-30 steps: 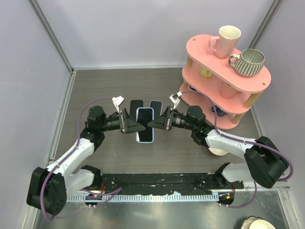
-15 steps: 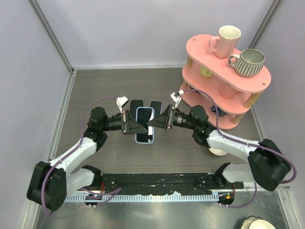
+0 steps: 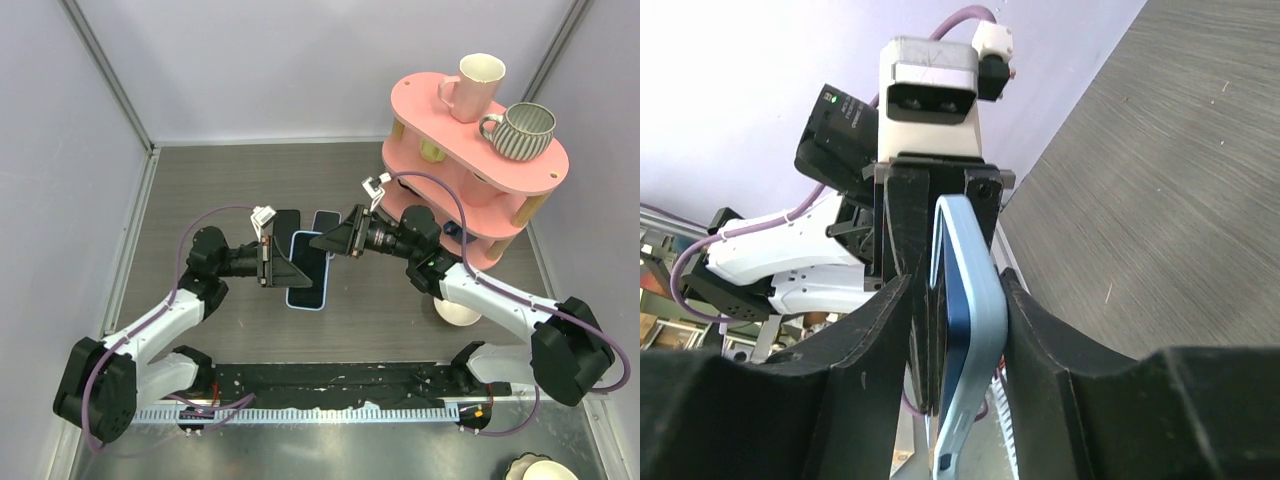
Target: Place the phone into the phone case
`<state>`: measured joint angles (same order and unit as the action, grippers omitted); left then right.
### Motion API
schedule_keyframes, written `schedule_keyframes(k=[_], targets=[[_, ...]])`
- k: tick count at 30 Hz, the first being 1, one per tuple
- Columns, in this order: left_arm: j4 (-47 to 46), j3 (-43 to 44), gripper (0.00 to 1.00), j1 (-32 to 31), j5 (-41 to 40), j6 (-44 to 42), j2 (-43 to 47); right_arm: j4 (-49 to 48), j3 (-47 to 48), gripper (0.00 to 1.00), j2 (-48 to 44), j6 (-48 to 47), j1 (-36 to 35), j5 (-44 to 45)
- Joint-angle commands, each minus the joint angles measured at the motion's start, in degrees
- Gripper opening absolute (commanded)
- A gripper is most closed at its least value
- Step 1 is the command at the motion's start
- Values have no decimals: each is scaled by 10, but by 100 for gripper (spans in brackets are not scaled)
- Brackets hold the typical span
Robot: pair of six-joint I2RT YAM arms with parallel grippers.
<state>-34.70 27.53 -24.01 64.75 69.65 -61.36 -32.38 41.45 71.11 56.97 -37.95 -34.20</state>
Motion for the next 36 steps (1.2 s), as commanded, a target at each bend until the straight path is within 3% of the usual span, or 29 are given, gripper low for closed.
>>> schedule_keyframes(k=[1,4,5,10,12,13,15,16,19,20,26,30,33,36], targets=[[-25,12,0,-17,31,4,5,-39,46,42,-9,-12,4,-7],[-25,12,0,-18,30,4,-1,-26,55,7,-4,-15,5,-9],[-25,11,0,-18,32,4,-2,-21,57,2,-4,-23,4,-10],[-5,14,0,-18,27,-4,-14,17,72,1,-2,-41,5,-9],[-5,15,0,-18,27,-4,-17,37,80,16,-2,-50,5,-14],[-2,16,0,-19,26,-5,-20,38,84,35,-2,-50,5,-15],[11,20,0,-18,23,-15,-24,43,86,42,-3,-50,6,-12],[17,22,0,-18,25,-16,-29,47,88,36,-4,-51,5,-6],[30,24,0,-18,21,-21,-39,60,84,5,-4,-55,5,4],[41,26,0,-18,21,-27,-43,61,84,1,-4,-55,5,8],[78,37,0,-18,13,-50,-48,124,91,1,-10,-103,6,30],[76,43,0,-18,6,-56,-43,89,87,39,-11,-75,5,-12],[71,46,0,-18,-18,-57,-29,18,45,49,-19,-21,5,-42],[57,53,0,-18,-45,-46,-17,0,14,49,-32,-12,3,-49]])
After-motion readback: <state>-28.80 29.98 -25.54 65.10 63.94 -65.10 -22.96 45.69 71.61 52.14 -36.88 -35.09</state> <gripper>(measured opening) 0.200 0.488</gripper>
